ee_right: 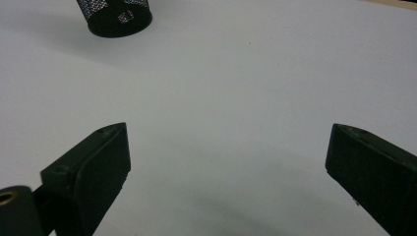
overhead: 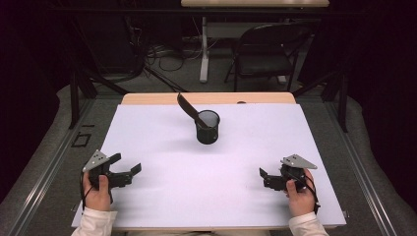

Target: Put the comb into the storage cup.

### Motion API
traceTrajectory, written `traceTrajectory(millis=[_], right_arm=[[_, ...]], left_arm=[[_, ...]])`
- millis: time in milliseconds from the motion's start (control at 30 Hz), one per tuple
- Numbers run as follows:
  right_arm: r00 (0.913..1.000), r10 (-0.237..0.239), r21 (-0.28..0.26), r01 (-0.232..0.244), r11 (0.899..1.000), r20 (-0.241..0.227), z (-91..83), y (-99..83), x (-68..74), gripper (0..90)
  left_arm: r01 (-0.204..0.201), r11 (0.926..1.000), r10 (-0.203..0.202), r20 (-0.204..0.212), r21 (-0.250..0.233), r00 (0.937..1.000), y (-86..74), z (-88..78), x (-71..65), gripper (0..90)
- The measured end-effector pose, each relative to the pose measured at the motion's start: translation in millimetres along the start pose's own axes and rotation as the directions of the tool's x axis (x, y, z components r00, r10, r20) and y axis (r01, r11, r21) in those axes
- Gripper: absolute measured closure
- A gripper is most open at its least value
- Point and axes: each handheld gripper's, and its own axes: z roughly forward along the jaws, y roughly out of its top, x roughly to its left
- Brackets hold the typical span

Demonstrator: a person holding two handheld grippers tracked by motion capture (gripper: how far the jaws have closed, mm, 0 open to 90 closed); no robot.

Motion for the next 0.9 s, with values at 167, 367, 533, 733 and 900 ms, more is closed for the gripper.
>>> traceTrajectory(millis=[167,367,533,733,900], right_arm=[[1.0,0.0,0.004,0.0,1.0,-0.002,0.2,-0.2,0.2,3.0],[1.0,-0.001,0.003,0.001,1.0,-0.005,1.3,-0.5,1.2,3.0],[1.0,-0.002,0.007,0.002,1.0,-0.009,0.8,-0.4,1.8,3.0],[0.9999,-0.007,0.005,0.007,1.0,-0.009,1.7,-0.6,2.0,3.0],[0.9999,-0.008,0.007,0.008,1.0,-0.012,1.8,-0.6,2.8,3.0]], left_arm=[[0.004,1.0,-0.004,-0.001,-0.001,1.0,-0.4,0.1,1.3,1.8],[0.007,1.0,-0.007,-0.001,0.003,1.0,-1.0,0.4,2.1,1.8],[0.008,1.0,-0.008,-0.003,0.005,1.0,-1.3,0.3,2.5,1.8],[0.01,0.9999,-0.009,-0.002,0.006,1.0,-1.7,0.9,2.7,1.8],[0.01,0.9999,-0.01,0.001,0.005,1.0,-1.9,1.0,2.8,1.8]])
